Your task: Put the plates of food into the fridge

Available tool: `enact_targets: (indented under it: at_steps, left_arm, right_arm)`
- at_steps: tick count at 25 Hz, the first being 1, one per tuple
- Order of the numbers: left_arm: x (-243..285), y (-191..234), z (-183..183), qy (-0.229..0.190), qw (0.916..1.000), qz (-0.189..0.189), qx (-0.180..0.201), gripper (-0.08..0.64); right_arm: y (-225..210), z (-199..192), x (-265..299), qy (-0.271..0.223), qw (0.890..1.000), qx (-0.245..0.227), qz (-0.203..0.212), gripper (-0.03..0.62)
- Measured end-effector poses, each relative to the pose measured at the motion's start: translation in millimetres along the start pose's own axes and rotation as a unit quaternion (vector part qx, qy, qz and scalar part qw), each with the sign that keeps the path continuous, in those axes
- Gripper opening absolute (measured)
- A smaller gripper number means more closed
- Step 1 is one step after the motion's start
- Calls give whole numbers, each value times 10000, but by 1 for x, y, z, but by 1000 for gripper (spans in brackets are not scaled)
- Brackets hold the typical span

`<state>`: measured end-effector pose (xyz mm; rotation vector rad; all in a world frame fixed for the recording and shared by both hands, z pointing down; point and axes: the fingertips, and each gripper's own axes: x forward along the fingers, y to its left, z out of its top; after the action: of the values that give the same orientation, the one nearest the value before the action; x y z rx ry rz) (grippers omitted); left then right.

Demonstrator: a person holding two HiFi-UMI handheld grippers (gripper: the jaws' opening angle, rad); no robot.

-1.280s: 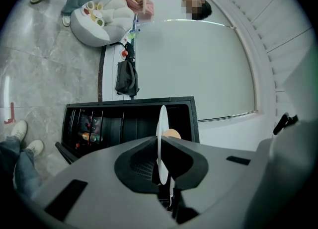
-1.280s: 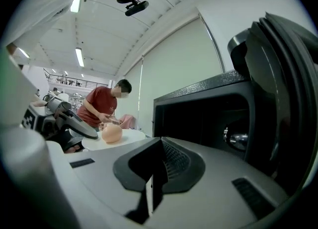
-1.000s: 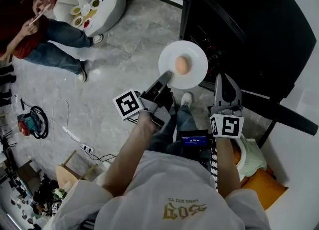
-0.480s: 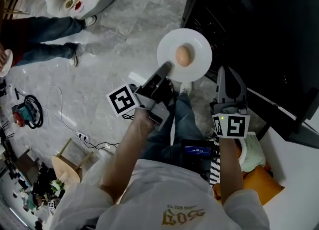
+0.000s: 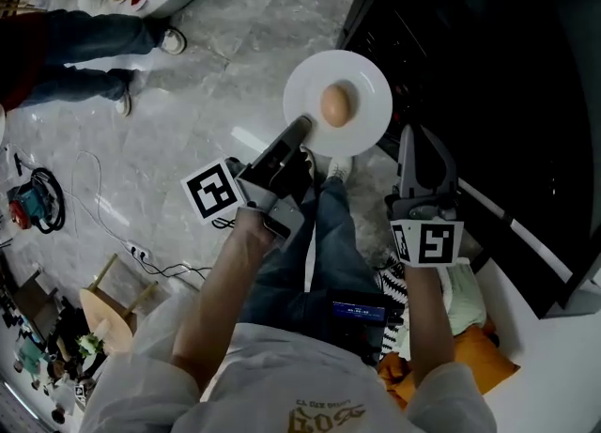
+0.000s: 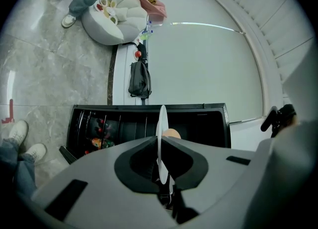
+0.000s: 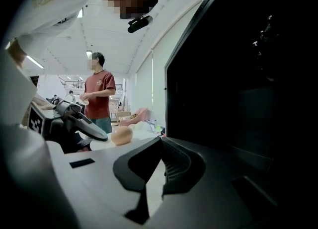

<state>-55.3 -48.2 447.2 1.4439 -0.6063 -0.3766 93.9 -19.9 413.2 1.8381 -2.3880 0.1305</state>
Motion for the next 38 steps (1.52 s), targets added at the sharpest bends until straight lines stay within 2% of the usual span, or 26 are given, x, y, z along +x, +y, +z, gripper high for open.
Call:
enact_targets:
  at_steps: [6, 11, 21, 26, 38]
  left_arm:
    - [8, 28, -1, -59, 10000, 56, 15, 17]
    - [14, 49, -4, -112, 9999, 124, 9, 17]
    - [20, 66, -13, -39, 9997, 243, -18, 17]
    - [25, 73, -15, 82, 9985, 428, 332, 17]
    - [54, 82, -22, 95, 9990, 407, 166, 17]
  right_arm:
    - [-5, -30, 7, 88, 9999, 29, -78, 9]
    - [-1, -53, 13, 200, 9998, -27, 31, 9]
    - [-8, -70, 10, 290, 9993, -62, -240, 9]
    - [-12, -75, 10, 320, 9990, -67, -299, 9]
    - [-17, -88, 9, 412, 9981, 77, -462, 9]
